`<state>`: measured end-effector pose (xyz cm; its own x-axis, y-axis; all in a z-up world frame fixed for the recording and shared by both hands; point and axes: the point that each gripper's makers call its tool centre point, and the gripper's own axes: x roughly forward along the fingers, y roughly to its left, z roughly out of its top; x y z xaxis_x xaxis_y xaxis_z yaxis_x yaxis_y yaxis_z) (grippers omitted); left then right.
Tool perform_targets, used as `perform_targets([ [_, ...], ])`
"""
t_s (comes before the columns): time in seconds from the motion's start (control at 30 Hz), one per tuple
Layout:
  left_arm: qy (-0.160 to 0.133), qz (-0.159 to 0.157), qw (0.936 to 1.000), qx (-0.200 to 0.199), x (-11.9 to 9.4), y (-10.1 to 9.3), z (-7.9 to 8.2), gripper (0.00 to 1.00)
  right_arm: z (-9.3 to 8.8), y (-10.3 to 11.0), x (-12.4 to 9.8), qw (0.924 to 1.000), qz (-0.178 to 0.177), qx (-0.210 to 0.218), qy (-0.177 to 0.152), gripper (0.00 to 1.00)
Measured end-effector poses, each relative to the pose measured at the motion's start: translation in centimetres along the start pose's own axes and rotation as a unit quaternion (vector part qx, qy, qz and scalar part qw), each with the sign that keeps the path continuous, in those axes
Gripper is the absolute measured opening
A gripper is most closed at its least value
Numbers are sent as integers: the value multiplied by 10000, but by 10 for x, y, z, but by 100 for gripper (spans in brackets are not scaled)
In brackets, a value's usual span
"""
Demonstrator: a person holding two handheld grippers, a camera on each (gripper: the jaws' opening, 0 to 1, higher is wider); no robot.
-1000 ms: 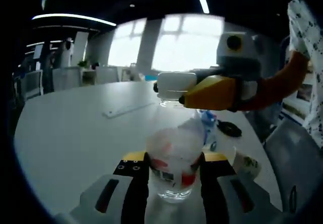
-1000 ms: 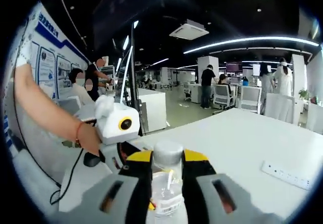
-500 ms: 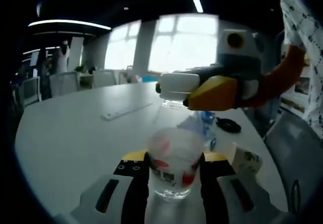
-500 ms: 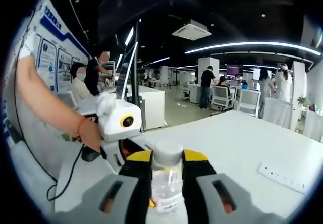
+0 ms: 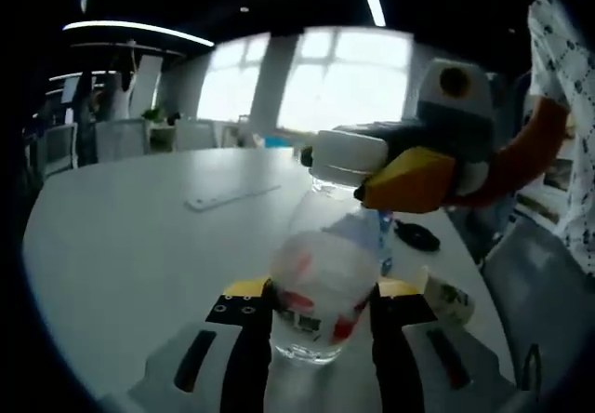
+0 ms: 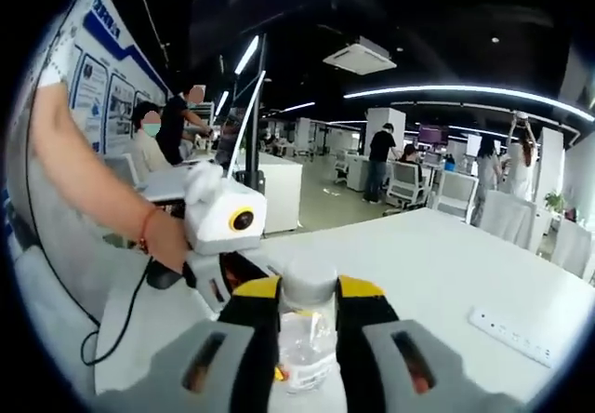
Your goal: Arrange the tabletop items into an orderly group along one side of the table until the central work area is clear of visible clutter.
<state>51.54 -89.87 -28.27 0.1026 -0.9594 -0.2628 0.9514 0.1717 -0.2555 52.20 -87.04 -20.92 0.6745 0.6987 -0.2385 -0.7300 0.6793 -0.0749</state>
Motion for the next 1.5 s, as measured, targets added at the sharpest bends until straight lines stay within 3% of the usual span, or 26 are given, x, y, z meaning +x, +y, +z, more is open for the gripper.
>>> perform_targets([
  [0.5, 234, 15, 9993, -305, 5, -6, -9, 58, -1, 2, -3, 10000, -3, 49, 33, 19],
  [0.6, 471, 105, 9975, -524, 5, -7, -17, 67, -2, 1, -4, 10000, -9, 82, 41, 19],
  [1.0, 637, 290, 9954, -648, -3, -12, -22, 96, -3, 1, -4, 9997, 29, 231, 93, 20],
  [1.2, 770, 346, 9946, -604, -9, -20, -24, 96, -3, 1, -3, 9995, 76, 269, 125, 20],
  [1.5, 500, 512, 9950, -704, -18, -27, -14, 96, -4, 1, -4, 9993, 93, 335, 158, 20],
])
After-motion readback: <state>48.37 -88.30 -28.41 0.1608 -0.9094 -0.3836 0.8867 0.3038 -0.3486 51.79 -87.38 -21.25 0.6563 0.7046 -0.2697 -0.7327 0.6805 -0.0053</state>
